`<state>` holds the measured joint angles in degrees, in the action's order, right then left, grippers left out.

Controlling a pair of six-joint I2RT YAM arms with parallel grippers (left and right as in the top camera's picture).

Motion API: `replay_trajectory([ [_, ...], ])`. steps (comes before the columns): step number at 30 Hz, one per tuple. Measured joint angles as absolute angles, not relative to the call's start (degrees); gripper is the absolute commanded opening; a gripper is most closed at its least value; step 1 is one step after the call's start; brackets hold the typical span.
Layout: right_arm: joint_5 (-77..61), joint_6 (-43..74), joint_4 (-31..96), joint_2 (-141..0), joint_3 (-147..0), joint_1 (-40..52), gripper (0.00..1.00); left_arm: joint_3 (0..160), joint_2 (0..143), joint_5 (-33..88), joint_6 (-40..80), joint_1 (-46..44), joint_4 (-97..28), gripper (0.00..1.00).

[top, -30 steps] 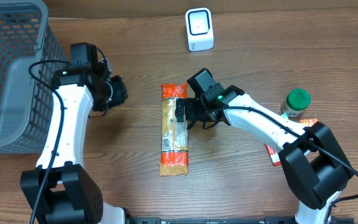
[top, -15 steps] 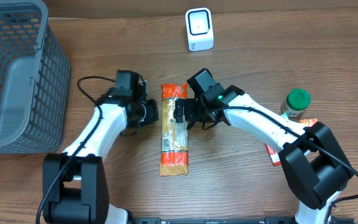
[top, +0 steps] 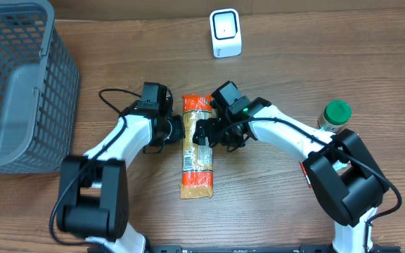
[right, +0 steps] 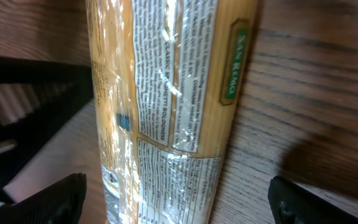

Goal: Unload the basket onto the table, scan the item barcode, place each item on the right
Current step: 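Bring the left gripper in and grasp the pasta packet's left side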

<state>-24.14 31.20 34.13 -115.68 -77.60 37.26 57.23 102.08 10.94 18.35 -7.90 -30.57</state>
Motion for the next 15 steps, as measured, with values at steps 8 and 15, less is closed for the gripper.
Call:
replay_trajectory([
  [8,-31.1,27.2,35.6,-115.8,-77.6,30.5,0.95,58.3,105.5,14.4,18.5,-7.8,-27.2,0.04],
  [15,-36.9,26.0,34.7,-119.3,-77.6,29.5,0.89,59.6,107.4,18.1,18.5,-7.8,-26.5,0.04],
])
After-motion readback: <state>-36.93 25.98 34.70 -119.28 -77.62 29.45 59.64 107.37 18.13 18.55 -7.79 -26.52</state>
